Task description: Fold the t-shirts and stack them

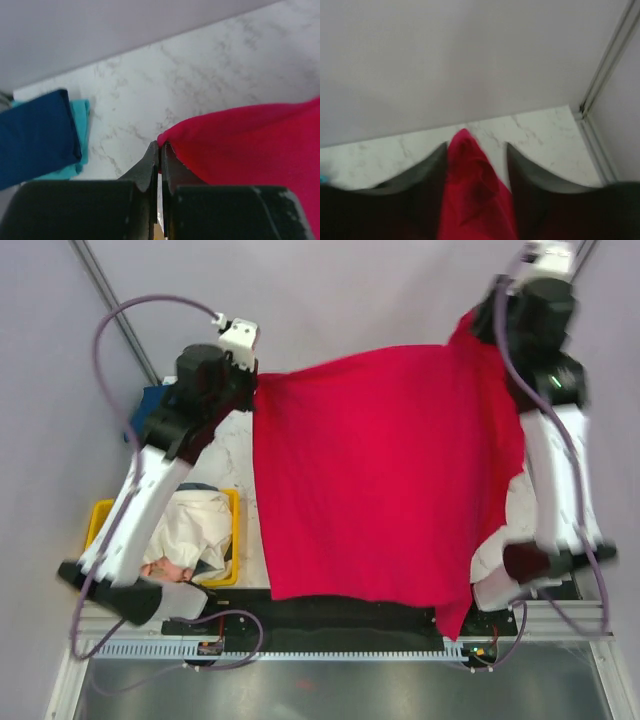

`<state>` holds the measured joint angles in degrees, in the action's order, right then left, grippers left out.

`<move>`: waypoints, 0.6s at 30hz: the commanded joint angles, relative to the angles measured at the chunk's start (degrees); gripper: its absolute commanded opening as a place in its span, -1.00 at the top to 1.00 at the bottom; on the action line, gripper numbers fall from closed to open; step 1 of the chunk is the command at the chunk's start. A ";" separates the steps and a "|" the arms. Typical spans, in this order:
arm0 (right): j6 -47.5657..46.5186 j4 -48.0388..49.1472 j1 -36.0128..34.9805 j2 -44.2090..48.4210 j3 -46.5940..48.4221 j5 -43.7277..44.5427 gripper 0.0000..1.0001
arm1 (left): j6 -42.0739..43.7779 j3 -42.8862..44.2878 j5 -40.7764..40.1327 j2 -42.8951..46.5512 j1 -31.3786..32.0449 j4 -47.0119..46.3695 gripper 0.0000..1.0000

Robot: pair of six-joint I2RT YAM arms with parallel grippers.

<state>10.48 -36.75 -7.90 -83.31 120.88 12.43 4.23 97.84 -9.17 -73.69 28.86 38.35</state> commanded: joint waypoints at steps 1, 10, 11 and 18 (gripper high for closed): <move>5.76 -16.45 4.55 -24.49 5.38 -0.30 -0.59 | -7.29 -0.99 6.78 -15.22 -11.78 1.99 0.96; 6.04 -4.85 5.70 -20.15 -6.68 0.15 -0.96 | -10.11 4.37 11.36 -29.93 -14.45 3.49 -0.53; 6.04 -3.43 5.88 -17.36 -9.49 -1.51 -0.96 | -10.55 4.03 11.80 -29.76 -14.45 3.49 -0.53; 9.20 7.03 6.06 -14.16 -30.68 -8.09 -0.96 | -17.93 -10.02 15.05 -24.05 -13.31 -4.85 -0.45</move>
<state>17.37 -36.16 -2.02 -93.69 96.77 9.23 -7.86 92.82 2.57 -101.34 14.92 38.50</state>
